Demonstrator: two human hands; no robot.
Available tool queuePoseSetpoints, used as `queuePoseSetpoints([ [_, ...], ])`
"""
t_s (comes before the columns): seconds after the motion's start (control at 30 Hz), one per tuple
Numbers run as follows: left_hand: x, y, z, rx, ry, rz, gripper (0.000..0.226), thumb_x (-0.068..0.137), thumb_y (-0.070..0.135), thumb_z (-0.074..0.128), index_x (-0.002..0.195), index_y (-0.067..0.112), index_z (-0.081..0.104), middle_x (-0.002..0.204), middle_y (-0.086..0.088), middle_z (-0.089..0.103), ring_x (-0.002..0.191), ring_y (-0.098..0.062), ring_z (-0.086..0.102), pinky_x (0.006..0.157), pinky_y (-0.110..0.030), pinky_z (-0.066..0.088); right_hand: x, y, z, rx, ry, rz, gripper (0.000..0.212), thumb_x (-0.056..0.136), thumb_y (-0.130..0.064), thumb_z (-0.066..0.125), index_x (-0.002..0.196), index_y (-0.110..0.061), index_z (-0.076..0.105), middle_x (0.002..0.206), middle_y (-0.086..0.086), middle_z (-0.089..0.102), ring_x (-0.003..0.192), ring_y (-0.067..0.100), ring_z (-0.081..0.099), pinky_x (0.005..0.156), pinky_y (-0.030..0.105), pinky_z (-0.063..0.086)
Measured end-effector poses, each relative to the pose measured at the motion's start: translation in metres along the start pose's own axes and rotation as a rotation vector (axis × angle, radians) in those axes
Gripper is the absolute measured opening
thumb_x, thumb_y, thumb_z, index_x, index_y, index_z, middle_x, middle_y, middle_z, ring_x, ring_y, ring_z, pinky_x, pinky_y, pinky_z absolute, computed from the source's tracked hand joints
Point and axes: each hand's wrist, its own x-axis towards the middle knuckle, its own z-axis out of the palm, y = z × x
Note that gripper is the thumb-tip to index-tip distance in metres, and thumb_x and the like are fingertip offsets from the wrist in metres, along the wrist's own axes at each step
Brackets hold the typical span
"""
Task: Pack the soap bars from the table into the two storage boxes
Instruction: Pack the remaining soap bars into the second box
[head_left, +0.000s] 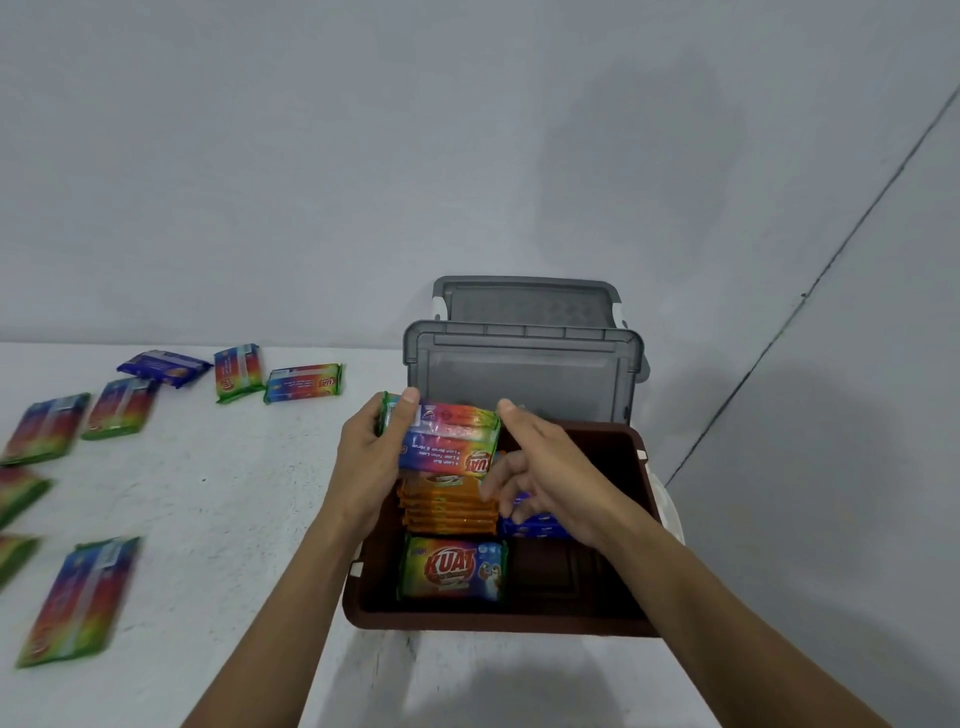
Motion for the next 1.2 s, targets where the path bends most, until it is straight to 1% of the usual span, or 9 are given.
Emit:
queuePoseSetpoints([
  [0.1,0.0,-0.001,0.001,-0.006,-0.002,-0.018,0.038,0.085,0.053,0.053,0.101,0.02,0.062,0.094,0.001,0.072,0.086,-0.012,0.073,0.067,-0.027,0.059,0.004,0.002,0.005,0.027,0.053,0.008,0.049,0.098,-0.057,0.041,0.13,-0.022,0.05,0.079,0.015,0.069,0.056,0.017,0.058,0.048,0.026,0.049],
  [0.2,0.0,0.0,0.003,0.011,0.008,-0.046,0.043,0.083,0.055,0.053,0.102,0.016,0.06,0.093,0.0,0.072,0.085,-0.014,0.073,0.072,-0.034,0.061,0.004,0.008,0.01,-0.284,0.219,-0.161,0.042,0.098,-0.056,0.039,0.12,-0.026,0.058,0.101,0.006,0.065,0.073,0.007,0.063,0.063,0.024,0.056],
  [0.3,-0.003,0.003,0.008,0.022,-0.03,-0.057,0.038,0.086,0.054,0.051,0.101,0.021,0.059,0.092,0.002,0.071,0.084,-0.011,0.073,0.073,-0.033,0.06,0.001,0.013,0.019,-0.464,0.344,-0.287,0.051,0.098,-0.055,0.041,0.14,-0.026,0.047,0.126,-0.002,0.048,0.1,0.0,0.054,0.072,0.007,0.047],
  [0.43,-0.009,0.016,0.016,0.02,-0.13,-0.038,0.046,0.086,0.062,0.04,0.106,0.027,0.06,0.1,0.002,0.071,0.09,-0.01,0.072,0.073,-0.028,0.059,0.0,0.016,0.028,-0.304,0.307,-0.247,0.086,0.082,-0.079,0.04,0.153,-0.033,0.027,0.141,-0.001,0.046,0.122,0.012,0.053,0.098,0.039,0.052],
  [0.5,-0.01,0.024,0.018,-0.04,-0.249,-0.085,0.064,0.083,0.07,0.029,0.109,0.022,0.064,0.105,-0.004,0.071,0.094,-0.014,0.071,0.076,-0.032,0.058,-0.001,0.009,0.027,-0.016,0.192,-0.176,0.089,0.073,-0.085,0.045,0.146,-0.034,0.042,0.139,0.003,0.053,0.12,0.016,0.058,0.097,0.041,0.054],
  [0.67,-0.005,0.03,0.012,-0.09,-0.397,-0.141,0.086,0.082,0.071,0.016,0.112,0.009,0.067,0.108,-0.009,0.072,0.095,-0.022,0.069,0.084,-0.038,0.057,-0.005,-0.007,0.007,0.59,0.03,0.014,0.054,0.084,-0.047,0.064,0.124,-0.011,0.059,0.113,0.014,0.071,0.101,0.025,0.072,0.088,0.044,0.057],
  [0.83,0.006,0.002,-0.005,0.27,-0.064,0.178,0.061,0.094,0.066,0.021,0.103,0.028,0.067,0.107,0.018,0.066,0.1,0.002,0.06,0.086,-0.019,0.044,-0.006,0.003,-0.003,0.288,0.252,0.02,0.029,0.093,-0.034,0.062,0.11,-0.011,0.06,0.098,0.008,0.074,0.081,0.017,0.075,0.062,0.031,0.06],
  [0.93,0.011,-0.017,-0.012,0.512,-0.061,0.239,0.054,0.098,0.061,0.019,0.116,0.029,0.059,0.116,0.013,0.055,0.108,-0.002,0.05,0.092,-0.022,0.037,-0.01,0.012,-0.005,0.004,0.264,0.032,0.03,0.091,-0.04,0.063,0.104,-0.014,0.062,0.089,0.001,0.076,0.077,0.011,0.073,0.058,0.022,0.054],
  [1.2,0.007,-0.033,-0.014,0.597,-0.084,0.29,0.065,0.091,0.064,0.014,0.128,0.026,0.052,0.123,0.014,0.048,0.119,-0.005,0.039,0.094,-0.012,0.025,-0.009,0.035,0.009,-0.013,-0.012,0.239,0.032,0.084,-0.012,0.074,0.112,-0.013,0.06,0.118,0.01,0.066,0.1,0.026,0.07,0.074,0.043,0.062],
])
